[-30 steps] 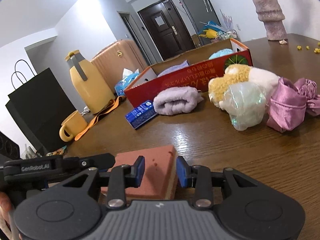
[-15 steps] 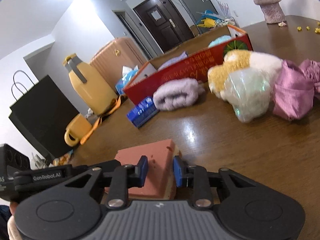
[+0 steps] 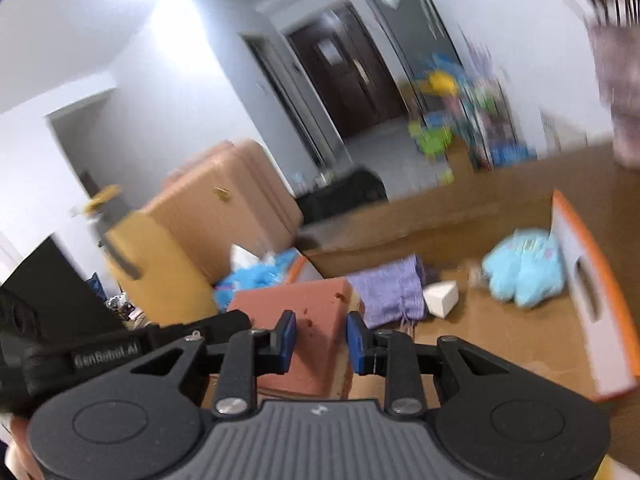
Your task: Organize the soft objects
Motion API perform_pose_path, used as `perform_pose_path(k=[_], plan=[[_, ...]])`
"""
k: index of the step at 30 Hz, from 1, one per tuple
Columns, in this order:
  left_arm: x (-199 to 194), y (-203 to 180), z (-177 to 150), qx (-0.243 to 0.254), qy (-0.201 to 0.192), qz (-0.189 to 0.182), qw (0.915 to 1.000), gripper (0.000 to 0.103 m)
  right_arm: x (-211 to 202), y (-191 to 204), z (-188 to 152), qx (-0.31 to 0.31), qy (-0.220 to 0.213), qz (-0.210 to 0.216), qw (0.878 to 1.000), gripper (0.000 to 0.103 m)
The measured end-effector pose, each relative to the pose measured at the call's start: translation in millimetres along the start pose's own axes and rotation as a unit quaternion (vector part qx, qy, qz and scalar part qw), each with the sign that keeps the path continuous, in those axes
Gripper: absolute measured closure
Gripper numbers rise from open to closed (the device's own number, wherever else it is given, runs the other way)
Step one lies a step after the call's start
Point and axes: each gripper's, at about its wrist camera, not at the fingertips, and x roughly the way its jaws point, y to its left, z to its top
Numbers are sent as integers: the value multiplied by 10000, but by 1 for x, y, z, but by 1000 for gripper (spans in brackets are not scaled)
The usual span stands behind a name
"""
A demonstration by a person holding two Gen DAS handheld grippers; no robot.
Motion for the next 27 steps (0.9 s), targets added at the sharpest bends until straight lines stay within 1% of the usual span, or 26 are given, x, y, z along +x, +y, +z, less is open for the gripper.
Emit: perform_pose_path(k=[2, 3, 6, 8, 10, 14, 16, 18, 22, 25, 27], plan=[[18, 6, -3, 134, 208, 281, 9993, 77, 26, -10, -3, 183, 316, -68, 9993, 76], [26, 6, -6, 292, 290, 479, 9980, 77, 37, -14, -7, 269, 487, -94, 9984, 76], [34, 10, -15, 598, 437, 743, 9945, 75, 59, -15, -19, 293, 837, -183, 9959, 76], [30, 15, -19, 628, 456, 774, 9940, 73, 66, -14, -27, 277, 952, -184, 9949, 76], [25, 14, -20, 698, 436, 790, 9935, 73, 70, -11, -31, 174, 979, -239, 9948, 75], [11, 3, -18, 970, 405, 889, 9905, 72, 67, -3, -34, -41, 987, -328, 9946, 75], [0, -5, -17, 1092, 283, 966, 9889, 72, 58, 0, -31, -95, 942, -336, 9949, 75], [-13, -14, -13, 1212, 137, 1034, 9871, 70, 40, 5, -26, -164, 830, -300, 9960, 75], [-51, -30, -3, 1373, -193, 1156, 9836, 66, -11, 17, -11, -466, 458, -308, 9974, 73], [-85, -45, 2, 1619, -551, 1344, 9761, 56, -63, 26, 2, -816, 73, -420, 9958, 65], [-109, -54, 3, 1755, -802, 1456, 9704, 52, -98, 32, 9, -1133, -267, -615, 9913, 61]])
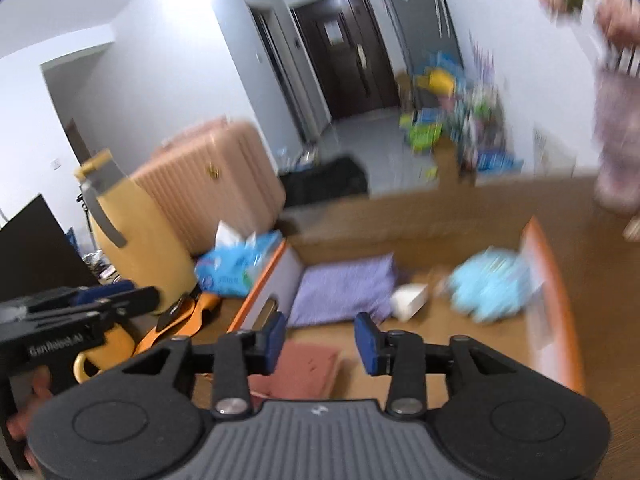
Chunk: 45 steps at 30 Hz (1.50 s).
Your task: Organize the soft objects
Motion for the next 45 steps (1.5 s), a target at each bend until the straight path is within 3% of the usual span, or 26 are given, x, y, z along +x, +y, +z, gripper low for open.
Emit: perform_pose_path(k=[3, 6, 8, 12, 16, 20, 24, 27, 30, 33, 38, 41, 45], plan=[[-32, -2, 4, 13, -318, 114, 9994, 43, -48, -4, 8, -260, -472, -343, 9980, 49], [-54, -7, 4, 0, -569, 174, 9982, 35, -78, -9, 8, -253, -764, -493, 9955, 47], [-66, -11, 1, -17, -812, 254, 9964, 23, -91, -8, 5, -254, -923, -476, 9943, 44], [-88, -23, -7, 29, -1105, 368, 9932, 19, -114, 0, -9, -514, -1198, -562, 9899, 38], [-113, -31, -41, -30, -1390, 422, 9894, 12, -144, 12, -49, -857, -1692, -628, 9798, 30], [-138, -42, -101, -127, -1444, 238, 9892, 6, -175, 22, -123, -1165, -1928, -528, 9729, 27], [-158, -59, -163, -242, -1343, -121, 9906, 1, -191, 23, -196, -1269, -1841, -214, 9744, 21], [-149, -80, -188, 149, -987, -525, 9936, 0, -189, 11, -226, -1293, -1631, -205, 9779, 21], [-132, -101, -191, 389, -782, -604, 9943, 0, -180, -7, -228, -1188, -1230, -413, 9844, 22], [-119, -117, -187, 361, -688, -864, 9932, 0, -179, -24, -224, -1033, -1261, -854, 9829, 22], [-94, -139, -188, 501, -466, -986, 9928, 0, -166, -46, -222, -612, -1093, -585, 9904, 25], [-75, -146, -187, 402, -254, -993, 9939, 1, -149, -52, -221, -528, -972, -430, 9929, 37], [-49, -152, -180, -95, 94, -1423, 9897, 17, -123, -60, -210, -274, -875, -145, 9957, 53]])
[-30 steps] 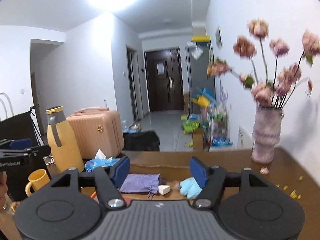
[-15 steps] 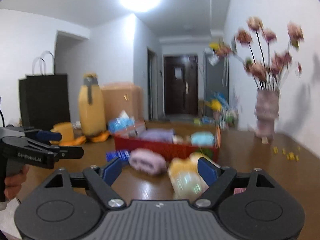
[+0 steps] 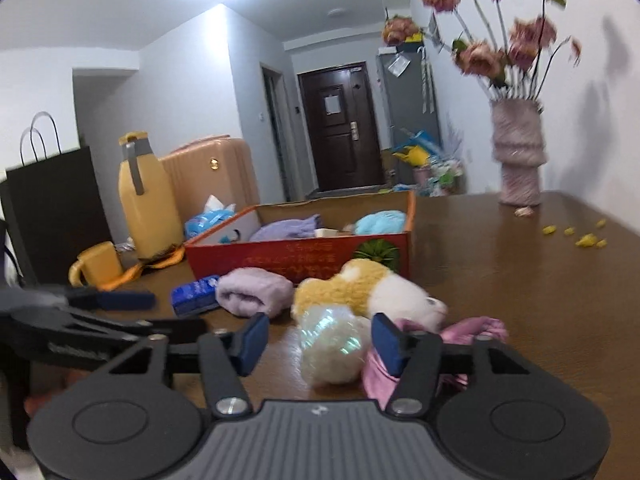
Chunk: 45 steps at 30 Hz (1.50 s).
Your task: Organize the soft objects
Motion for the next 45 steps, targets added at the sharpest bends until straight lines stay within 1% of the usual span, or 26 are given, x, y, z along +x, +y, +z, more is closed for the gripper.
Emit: perform_pose_path(k=[1, 2, 3, 5, 7, 9, 11, 13, 16, 18, 20, 22, 24, 26, 27, 29, 30, 33, 35, 36, 38, 39, 40, 42, 44, 45], plan=[[10, -1, 3, -145, 75, -166, 9997, 23, 10, -2, 4, 36, 73, -129, 9999, 57], [20, -2, 7, -283, 193, -269, 9990, 30, 18, -5, 7, 106, 135, -257, 9995, 58], [30, -3, 10, -397, 291, -391, 9980, 33, 25, -9, 10, 182, 200, -304, 9992, 58], [48, -4, 13, -557, 396, -603, 9958, 47, 38, -17, 14, 295, 449, -306, 9981, 67], [66, 0, 11, -812, 572, -824, 9916, 52, 48, -25, 13, 393, 678, -281, 9965, 72], [75, 7, 7, -1141, 711, -1144, 9843, 60, 54, -32, 11, 564, 810, 0, 9951, 76], [79, 15, 3, -1417, 826, -1359, 9770, 71, 57, -30, 11, 560, 863, 180, 9945, 81], [71, 22, 1, -1491, 810, -1416, 9753, 78, 57, -18, 15, 391, 910, 318, 9946, 89], [41, 34, 3, -1378, 621, -1311, 9798, 77, 50, 12, 19, -19, 791, 550, 9953, 91], [15, 49, 0, -1324, 480, -1162, 9832, 78, 47, 30, 18, -139, 742, 905, 9930, 91], [-4, 60, -3, -1311, 428, -956, 9858, 79, 50, 43, 12, -74, 848, 1228, 9888, 91], [-18, 68, -9, -1337, 460, -763, 9870, 79, 56, 55, 7, -53, 1014, 1340, 9858, 90], [-26, 73, -14, -1379, 426, -769, 9865, 79, 62, 61, -2, 36, 1176, 1293, 9846, 90], [-30, 76, -15, -1434, 399, -838, 9853, 71, 66, 59, -7, 225, 1245, 1148, 9853, 90], [-30, 77, -15, -1455, 375, -807, 9853, 70, 66, 56, -8, 290, 1245, 1008, 9867, 90], [-28, 81, -17, -1440, 411, -677, 9864, 70, 65, 49, -9, 380, 1203, 700, 9895, 90], [-25, 82, -18, -1440, 441, -649, 9865, 70, 66, 45, -10, 429, 1230, 592, 9897, 88], [-11, 84, -23, -1496, 603, -656, 9847, 69, 67, 37, -16, 565, 1257, 330, 9899, 88], [-6, 82, -22, -1463, 583, -712, 9850, 69, 59, 35, -14, 680, 1086, 296, 9913, 87], [-5, 83, -19, -1474, 527, -768, 9847, 68, 54, 34, -12, 751, 985, 290, 9919, 85], [-7, 87, -13, -1519, 378, -866, 9839, 55, 46, 31, -7, 881, 782, 331, 9925, 80], [-7, 90, -9, -1555, 305, -822, 9839, 52, 44, 29, -3, 990, 699, 372, 9919, 76], [-5, 93, -3, -1570, 266, -770, 9842, 51, 45, 28, 0, 1088, 655, 434, 9910, 71], [4, 99, 9, -1596, 185, -731, 9843, 51, 54, 27, 8, 1170, 644, 475, 9899, 65], [17, 104, 21, -1762, 243, -666, 9818, 51, 70, 27, 13, 1259, 698, 406, 9887, 64], [28, 108, 25, -1902, 356, -709, 9785, 52, 78, 24, 15, 1384, 730, 347, 9871, 64]])
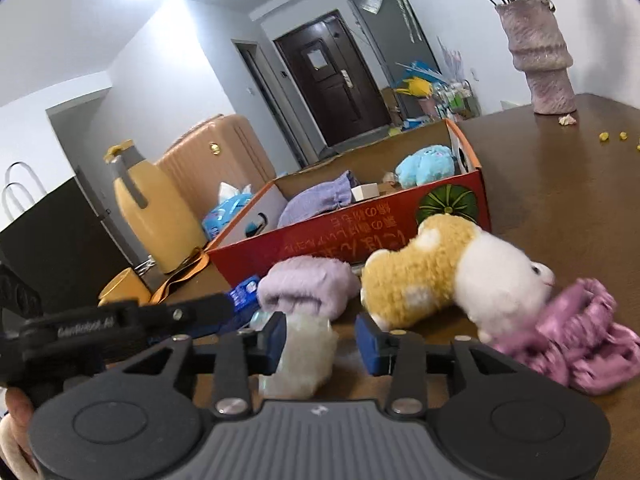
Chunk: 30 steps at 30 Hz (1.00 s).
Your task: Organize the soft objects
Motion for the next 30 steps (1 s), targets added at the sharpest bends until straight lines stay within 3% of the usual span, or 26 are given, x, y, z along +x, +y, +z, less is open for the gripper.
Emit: perform_pose_path(k=[3, 6, 12, 18, 19, 22, 30], plan=[[21, 5, 8, -282, 488, -102, 9984, 55, 19, -5, 8, 285, 241, 49, 9993, 65], [19, 2, -6, -73, 691, -195, 9974, 58, 17, -2, 0, 131, 345, 144, 9992, 65], [-3, 2, -44, 14, 681, -224, 9974, 59, 2, 0, -28, 36, 421, 366, 9984, 65], [-14, 8, -45, -127, 555, -535, 9969, 60, -2, -1, -34, 94, 385, 637, 9972, 69], [-13, 8, -44, -147, 527, -584, 9968, 63, -1, -2, -35, 117, 371, 666, 9970, 72], [-4, 12, -45, -306, 702, -620, 9951, 89, 0, -5, -37, 286, 377, 775, 9959, 85], [-13, 4, -47, -165, 584, -657, 9960, 94, -10, 2, -36, 179, 315, 834, 9959, 92]])
